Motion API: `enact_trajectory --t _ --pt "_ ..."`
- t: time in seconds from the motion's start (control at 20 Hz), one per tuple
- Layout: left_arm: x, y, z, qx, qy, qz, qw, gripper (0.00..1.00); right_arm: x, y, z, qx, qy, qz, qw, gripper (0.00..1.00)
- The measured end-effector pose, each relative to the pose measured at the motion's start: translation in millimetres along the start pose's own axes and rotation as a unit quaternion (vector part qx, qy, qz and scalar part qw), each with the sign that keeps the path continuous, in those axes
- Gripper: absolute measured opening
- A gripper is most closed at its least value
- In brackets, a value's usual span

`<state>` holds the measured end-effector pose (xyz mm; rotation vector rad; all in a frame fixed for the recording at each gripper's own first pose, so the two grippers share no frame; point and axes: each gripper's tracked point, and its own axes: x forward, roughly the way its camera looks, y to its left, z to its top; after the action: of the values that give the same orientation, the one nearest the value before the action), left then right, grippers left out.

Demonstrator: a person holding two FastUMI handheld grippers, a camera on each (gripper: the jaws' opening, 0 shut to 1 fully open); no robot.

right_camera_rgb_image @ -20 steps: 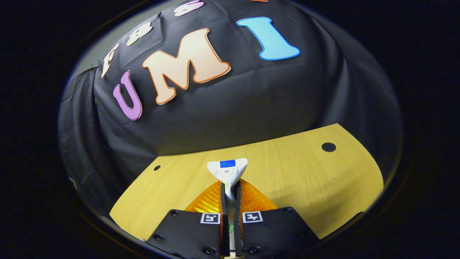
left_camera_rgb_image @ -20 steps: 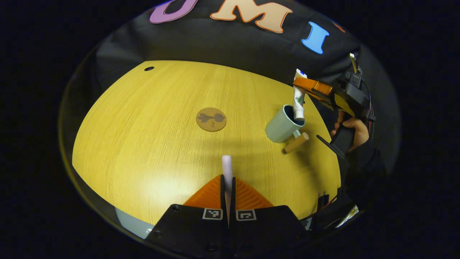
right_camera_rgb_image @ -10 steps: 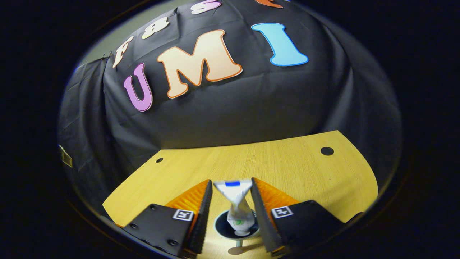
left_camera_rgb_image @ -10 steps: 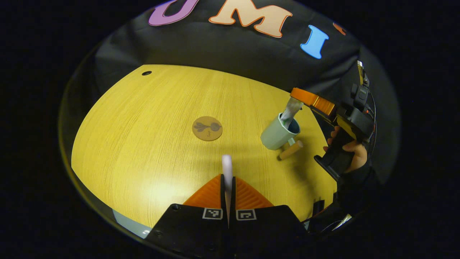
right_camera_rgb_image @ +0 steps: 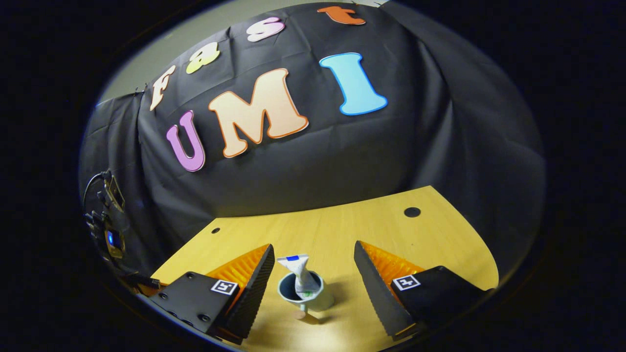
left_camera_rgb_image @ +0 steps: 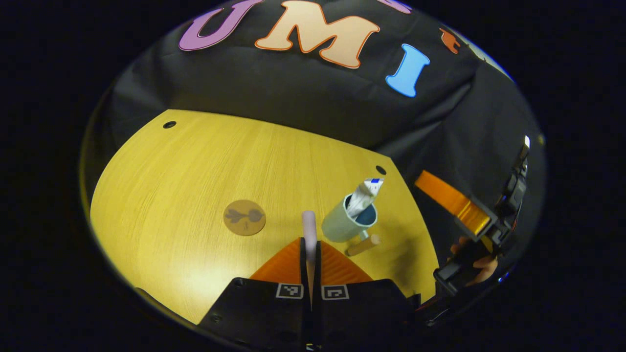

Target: Put the toothbrush and toothpaste on the desktop into the cup, then pick up the cup and place it on the coaster on the desktop.

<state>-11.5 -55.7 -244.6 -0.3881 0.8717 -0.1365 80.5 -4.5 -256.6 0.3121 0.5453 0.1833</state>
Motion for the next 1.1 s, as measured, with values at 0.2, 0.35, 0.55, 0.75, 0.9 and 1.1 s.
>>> enact_trajectory --t 0.2,0.35,0.55,0.75,0.9,1.1 --pt "19 -19 34 -0.011 -0.038 -0.018 0.999 0.0 -24 -38 -2 0.005 -0.001 -0.038 0.999 0.99" --pt "35 -29 53 -0.024 -0.06 -0.022 0.998 0.0 -41 -58 1 0.01 -0.004 -0.056 0.998 0.99" --pt "56 -34 74 -0.065 -0.09 -0.016 0.994 0.0 -56 -68 -2 0.019 -0.002 -0.064 0.998 0.99" --pt "77 -40 92 -0.115 -0.12 -0.017 0.986 0.0 -65 -70 -13 0.011 0.009 -0.059 0.998 0.95" --pt "92 -44 107 -0.139 -0.143 -0.021 0.98 0.0 -69 -70 -21 0.01 0.022 -0.053 0.998 0.95" --pt "109 -39 109 -0.16 -0.152 -0.004 0.975 0.0 -71 -73 -27 0.002 0.034 -0.048 0.998 0.99"
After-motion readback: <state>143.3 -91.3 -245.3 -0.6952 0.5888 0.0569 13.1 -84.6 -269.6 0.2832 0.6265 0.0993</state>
